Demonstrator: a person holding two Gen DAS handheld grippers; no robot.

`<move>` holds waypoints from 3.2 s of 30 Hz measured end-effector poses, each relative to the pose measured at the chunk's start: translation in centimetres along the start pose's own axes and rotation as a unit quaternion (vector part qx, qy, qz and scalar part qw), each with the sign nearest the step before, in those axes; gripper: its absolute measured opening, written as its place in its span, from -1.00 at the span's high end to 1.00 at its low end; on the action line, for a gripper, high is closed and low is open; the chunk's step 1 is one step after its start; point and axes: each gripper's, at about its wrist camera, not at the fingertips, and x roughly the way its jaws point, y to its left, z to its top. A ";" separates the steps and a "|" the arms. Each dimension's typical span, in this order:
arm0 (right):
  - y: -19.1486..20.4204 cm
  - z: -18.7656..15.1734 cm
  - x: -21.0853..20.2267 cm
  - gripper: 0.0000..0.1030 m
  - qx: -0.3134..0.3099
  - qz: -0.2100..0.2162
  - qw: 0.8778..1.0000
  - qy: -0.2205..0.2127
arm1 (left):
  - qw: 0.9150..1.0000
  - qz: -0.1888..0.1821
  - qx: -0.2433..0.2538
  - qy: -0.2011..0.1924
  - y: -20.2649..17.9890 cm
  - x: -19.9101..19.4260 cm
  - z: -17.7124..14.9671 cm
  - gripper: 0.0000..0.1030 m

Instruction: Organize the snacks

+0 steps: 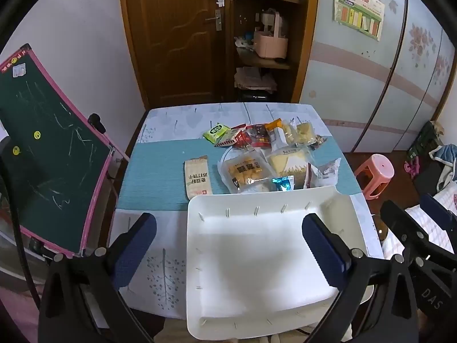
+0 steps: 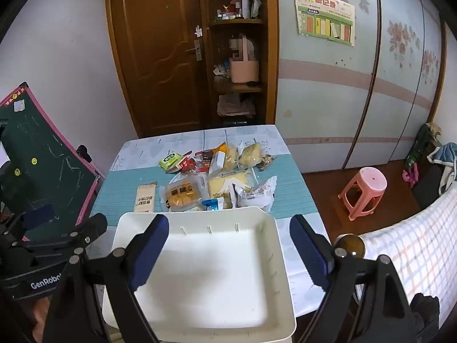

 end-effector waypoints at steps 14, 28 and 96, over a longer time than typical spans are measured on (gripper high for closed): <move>0.6 -0.1 0.5 -0.70 0.007 0.010 1.000 0.006 | 1.000 -0.013 0.002 0.005 -0.4 1.1 -0.9 -0.93; -0.5 -0.4 1.6 -0.70 0.020 0.033 0.999 0.019 | 1.000 -0.017 0.002 0.008 -0.4 1.5 -0.9 -0.87; -2.1 6.0 3.8 -0.68 -0.017 0.007 1.000 0.010 | 0.995 0.009 0.038 -0.092 1.5 0.4 6.8 -0.72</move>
